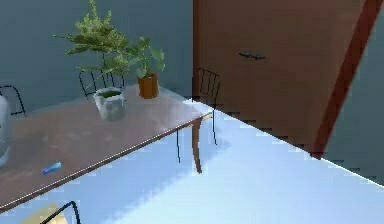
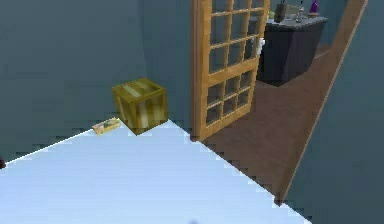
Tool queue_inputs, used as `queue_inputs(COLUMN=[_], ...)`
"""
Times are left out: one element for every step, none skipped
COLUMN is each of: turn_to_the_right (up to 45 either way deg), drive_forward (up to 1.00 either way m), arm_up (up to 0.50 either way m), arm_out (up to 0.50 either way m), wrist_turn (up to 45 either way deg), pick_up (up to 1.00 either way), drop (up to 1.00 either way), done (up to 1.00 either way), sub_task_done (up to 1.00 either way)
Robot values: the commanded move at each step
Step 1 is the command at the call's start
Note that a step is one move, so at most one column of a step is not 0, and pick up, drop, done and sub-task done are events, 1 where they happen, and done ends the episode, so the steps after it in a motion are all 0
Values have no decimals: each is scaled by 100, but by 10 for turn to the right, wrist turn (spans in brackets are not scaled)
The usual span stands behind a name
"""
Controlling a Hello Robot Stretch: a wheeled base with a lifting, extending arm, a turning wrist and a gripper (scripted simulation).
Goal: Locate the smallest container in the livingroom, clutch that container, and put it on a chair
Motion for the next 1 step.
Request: queue_inputs(turn_to_the_right=[0], drive_forward=[55], arm_up=[0], arm_out=[0], wrist_turn=[0], pick_up=[0], drop=[0], done=[0], sub_task_done=[0])
